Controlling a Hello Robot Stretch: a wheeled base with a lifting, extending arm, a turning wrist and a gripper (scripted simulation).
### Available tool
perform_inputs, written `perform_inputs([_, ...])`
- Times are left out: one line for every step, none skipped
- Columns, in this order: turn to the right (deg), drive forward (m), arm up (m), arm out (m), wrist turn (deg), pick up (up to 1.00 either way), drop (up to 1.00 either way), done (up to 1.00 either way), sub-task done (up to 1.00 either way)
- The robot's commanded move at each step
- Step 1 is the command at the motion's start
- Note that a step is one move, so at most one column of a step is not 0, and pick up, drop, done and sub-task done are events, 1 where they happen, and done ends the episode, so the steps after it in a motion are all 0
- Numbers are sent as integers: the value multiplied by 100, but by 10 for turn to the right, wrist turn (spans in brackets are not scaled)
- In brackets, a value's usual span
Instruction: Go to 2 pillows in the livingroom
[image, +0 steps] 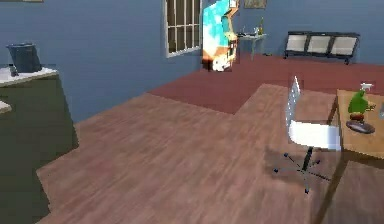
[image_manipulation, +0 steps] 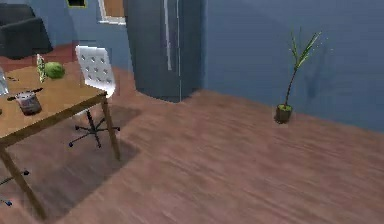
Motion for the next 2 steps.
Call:
perform_inputs([0, 100, 0, 0, 0, 0, 0, 0, 0])
perform_inputs([60, 0, 0, 0, 0, 0, 0, 0, 0])
